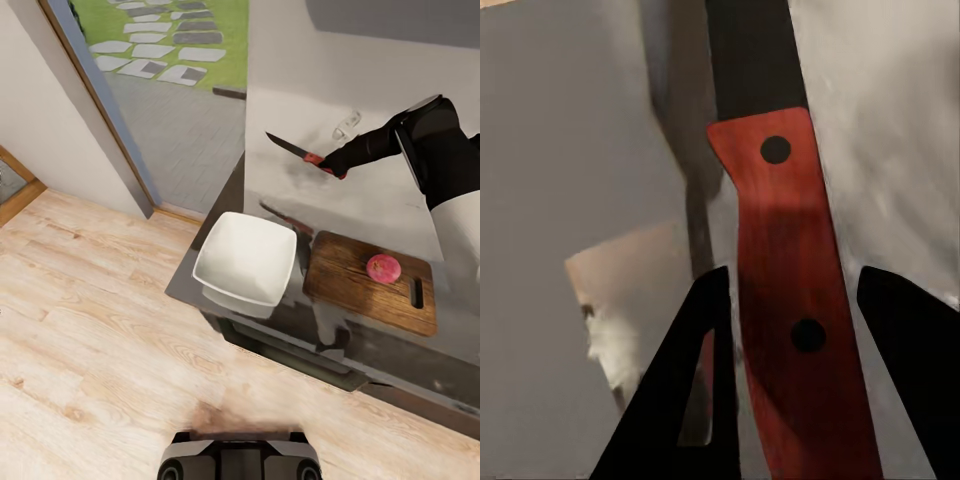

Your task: In the kitchen, take the Vidalia onion out of the sink, dice it on the chopping board with the paring knife, put the diced onion into the bowl on the countertop, then place both the paring knife and the chopping board into the sink.

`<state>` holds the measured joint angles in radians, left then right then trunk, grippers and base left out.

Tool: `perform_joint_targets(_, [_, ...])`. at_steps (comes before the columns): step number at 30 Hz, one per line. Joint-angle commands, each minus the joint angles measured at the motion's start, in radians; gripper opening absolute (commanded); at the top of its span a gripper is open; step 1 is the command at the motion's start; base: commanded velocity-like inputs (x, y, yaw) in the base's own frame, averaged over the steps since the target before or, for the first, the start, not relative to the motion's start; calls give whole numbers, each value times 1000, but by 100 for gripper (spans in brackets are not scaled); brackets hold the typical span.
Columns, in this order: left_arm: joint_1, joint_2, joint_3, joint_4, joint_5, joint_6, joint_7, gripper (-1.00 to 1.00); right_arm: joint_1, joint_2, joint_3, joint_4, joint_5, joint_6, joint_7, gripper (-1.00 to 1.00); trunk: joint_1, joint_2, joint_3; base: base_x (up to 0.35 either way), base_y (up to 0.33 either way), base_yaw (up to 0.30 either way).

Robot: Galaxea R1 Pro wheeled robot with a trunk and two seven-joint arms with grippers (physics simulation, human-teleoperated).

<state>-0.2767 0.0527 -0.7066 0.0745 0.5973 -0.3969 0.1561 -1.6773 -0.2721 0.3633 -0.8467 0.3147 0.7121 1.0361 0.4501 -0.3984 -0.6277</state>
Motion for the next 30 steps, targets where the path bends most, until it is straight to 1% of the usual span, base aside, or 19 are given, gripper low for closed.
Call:
perform_joint_targets(1, [-1, -1, -6, 2, -1, -2, 3, 100, -1, -1, 2, -1, 7, 3, 7, -100, 0, -2, -1, -332, 0, 0])
perform_joint_targets(10, [0, -1, -7, 2, -2, 0, 3, 100, -1, -2, 3, -2, 7, 3, 8, -100, 0, -2, -1, -330, 43, 0])
perform_joint_targets(20, [-1, -2, -7, 2, -2, 0, 3, 100, -1, -2, 3, -2, 7, 8, 9, -100, 0, -2, -1, -275, 186, 0])
perform_joint_targets(30, [-1, -8, -7, 2, -2, 1, 3, 100, -1, -4, 5, -2, 7, 9, 9, -100, 0, -2, -1, -268, 195, 0])
